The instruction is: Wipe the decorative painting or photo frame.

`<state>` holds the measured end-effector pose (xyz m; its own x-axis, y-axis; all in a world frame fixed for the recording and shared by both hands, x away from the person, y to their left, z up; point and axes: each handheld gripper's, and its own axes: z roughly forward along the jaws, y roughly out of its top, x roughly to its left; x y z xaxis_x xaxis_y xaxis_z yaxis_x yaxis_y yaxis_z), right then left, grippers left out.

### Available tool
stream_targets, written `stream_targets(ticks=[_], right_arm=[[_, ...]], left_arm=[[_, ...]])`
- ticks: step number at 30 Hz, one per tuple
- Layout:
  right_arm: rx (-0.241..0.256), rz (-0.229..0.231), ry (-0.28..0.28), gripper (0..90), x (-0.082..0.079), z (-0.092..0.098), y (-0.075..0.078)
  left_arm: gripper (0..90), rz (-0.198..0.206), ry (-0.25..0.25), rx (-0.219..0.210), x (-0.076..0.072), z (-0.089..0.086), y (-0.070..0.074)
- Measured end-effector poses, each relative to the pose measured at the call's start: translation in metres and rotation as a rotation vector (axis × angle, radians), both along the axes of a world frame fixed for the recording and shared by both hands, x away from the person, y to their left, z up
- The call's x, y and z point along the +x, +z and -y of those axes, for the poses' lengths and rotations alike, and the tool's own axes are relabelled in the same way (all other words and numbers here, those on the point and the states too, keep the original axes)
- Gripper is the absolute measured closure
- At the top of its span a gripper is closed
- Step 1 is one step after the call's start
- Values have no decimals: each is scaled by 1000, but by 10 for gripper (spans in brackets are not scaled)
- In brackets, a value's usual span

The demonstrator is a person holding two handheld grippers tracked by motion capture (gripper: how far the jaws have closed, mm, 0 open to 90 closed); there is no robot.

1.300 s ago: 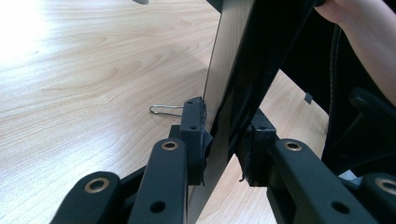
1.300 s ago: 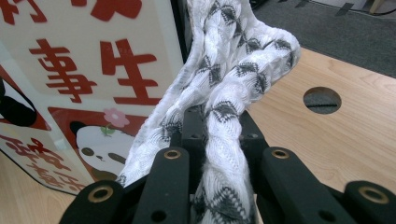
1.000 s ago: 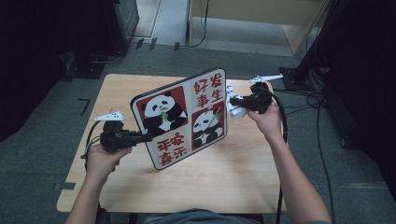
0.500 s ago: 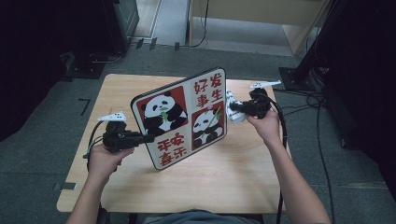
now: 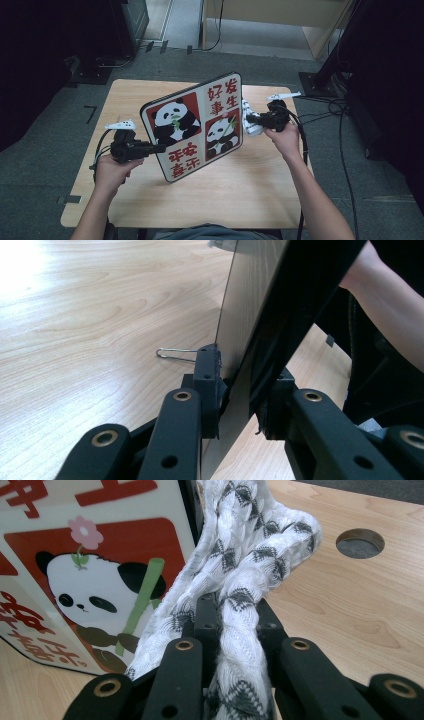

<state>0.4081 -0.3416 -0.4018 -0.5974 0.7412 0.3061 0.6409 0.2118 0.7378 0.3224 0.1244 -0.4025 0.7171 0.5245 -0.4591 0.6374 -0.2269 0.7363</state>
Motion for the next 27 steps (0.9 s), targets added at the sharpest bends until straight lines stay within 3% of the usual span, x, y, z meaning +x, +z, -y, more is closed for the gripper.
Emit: stream_targets(ticks=[13,19,22,27], right_arm=[[-56,-35,-23,791,-5,-2,-24],[-2,-63,-54,791,-7,2,-38],[-15,-85,-61,791,-9,3,-45],[-22,-69,-68,791,-12,2,-54]], left_arm=[[754,0,3,-4,0,0,0],[756,-6,-1,-5,1,0,0],[756,-7,-5,-7,0,0,-1],[757,-4,-9,-6,-1,0,-1]])
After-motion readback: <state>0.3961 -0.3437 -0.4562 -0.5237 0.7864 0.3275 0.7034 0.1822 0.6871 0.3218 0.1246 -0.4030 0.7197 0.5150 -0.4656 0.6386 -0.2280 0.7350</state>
